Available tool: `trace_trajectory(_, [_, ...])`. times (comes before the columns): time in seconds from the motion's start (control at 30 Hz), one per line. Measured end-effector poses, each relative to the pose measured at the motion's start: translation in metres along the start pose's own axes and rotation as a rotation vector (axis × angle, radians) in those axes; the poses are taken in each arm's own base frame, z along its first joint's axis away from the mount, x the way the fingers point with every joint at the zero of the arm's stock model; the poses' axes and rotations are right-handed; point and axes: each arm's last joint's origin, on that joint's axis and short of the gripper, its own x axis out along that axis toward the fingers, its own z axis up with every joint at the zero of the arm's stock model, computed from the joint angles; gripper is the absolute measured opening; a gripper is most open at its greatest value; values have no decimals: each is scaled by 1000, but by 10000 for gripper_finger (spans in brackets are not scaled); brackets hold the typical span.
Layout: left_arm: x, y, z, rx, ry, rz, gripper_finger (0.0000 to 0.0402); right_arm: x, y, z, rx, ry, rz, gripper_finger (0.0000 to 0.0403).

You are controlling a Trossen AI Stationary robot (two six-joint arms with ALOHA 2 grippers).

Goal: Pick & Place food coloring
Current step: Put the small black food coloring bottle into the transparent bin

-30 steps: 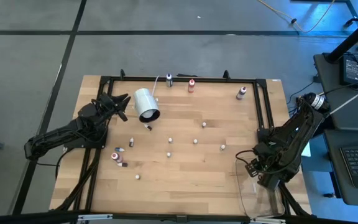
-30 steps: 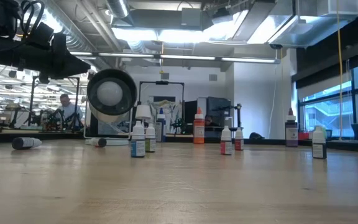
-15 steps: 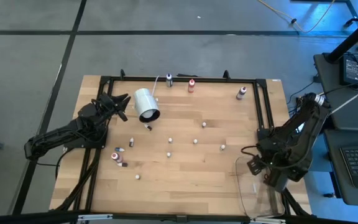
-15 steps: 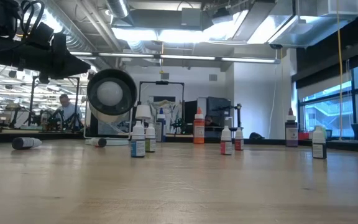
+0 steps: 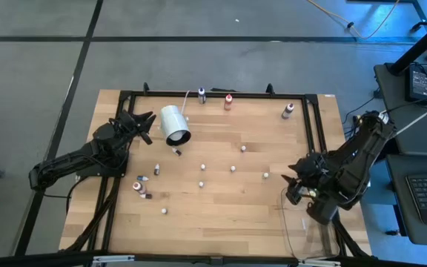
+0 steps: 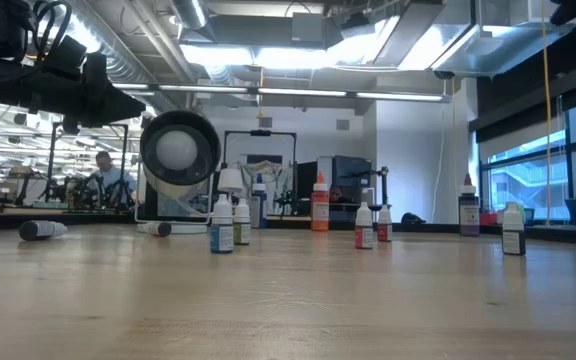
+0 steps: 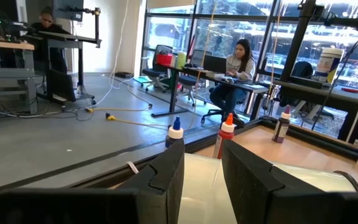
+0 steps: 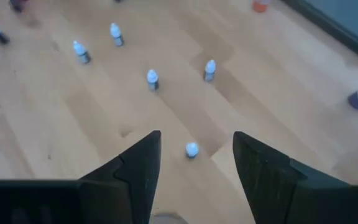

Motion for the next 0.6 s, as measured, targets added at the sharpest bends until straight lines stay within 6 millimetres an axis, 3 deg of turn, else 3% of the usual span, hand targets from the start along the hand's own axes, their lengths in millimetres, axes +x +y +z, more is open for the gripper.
trace_trajectory(0.27, [0,0,0,26,0,3,104,24,-6,24,-15,27,-119,202])
trace_trajectory(0.6, [0,0,1,24,-7,1,104,70,-31,67,-97,244,-240,202])
